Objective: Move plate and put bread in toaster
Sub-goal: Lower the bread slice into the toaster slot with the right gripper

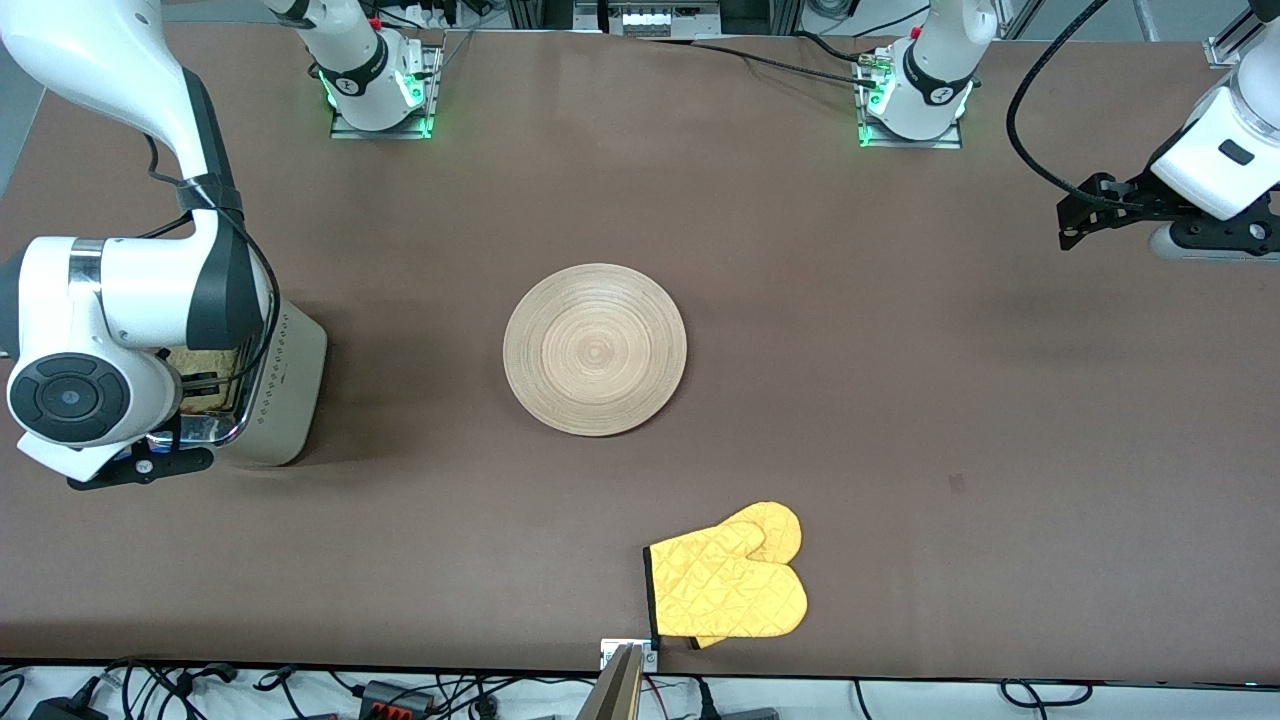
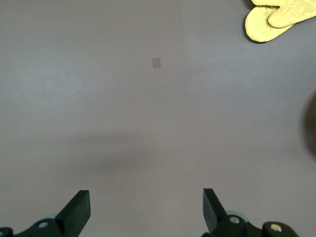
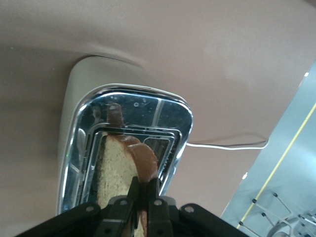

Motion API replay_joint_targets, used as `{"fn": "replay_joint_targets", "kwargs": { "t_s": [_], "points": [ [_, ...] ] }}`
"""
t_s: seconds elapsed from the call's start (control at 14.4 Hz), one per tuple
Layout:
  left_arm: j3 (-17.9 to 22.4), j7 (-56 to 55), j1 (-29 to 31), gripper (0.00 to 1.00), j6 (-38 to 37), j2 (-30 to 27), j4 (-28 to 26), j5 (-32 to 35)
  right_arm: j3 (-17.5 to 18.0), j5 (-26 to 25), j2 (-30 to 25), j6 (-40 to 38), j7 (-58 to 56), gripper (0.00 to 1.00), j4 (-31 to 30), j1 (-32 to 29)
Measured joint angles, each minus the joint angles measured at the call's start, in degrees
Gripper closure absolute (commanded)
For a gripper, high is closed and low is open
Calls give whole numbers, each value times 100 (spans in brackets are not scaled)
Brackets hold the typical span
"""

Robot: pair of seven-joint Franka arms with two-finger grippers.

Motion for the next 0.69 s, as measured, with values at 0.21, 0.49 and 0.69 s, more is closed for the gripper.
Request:
{"fn": "replay_joint_targets", "kwargs": {
  "t_s": [0.21, 0.49, 0.69],
  "points": [
    [0, -3, 1, 0, -11, 3, 0, 0, 10, 57, 0, 0, 1, 0, 9, 4],
    [4, -16, 4, 0, -12, 17, 0, 0, 13, 162, -1, -3, 3, 0, 38, 6],
    [6, -36, 12, 0, -14, 40, -1, 0, 3, 557, -81, -92, 13, 0, 154, 3]
  ]
}}
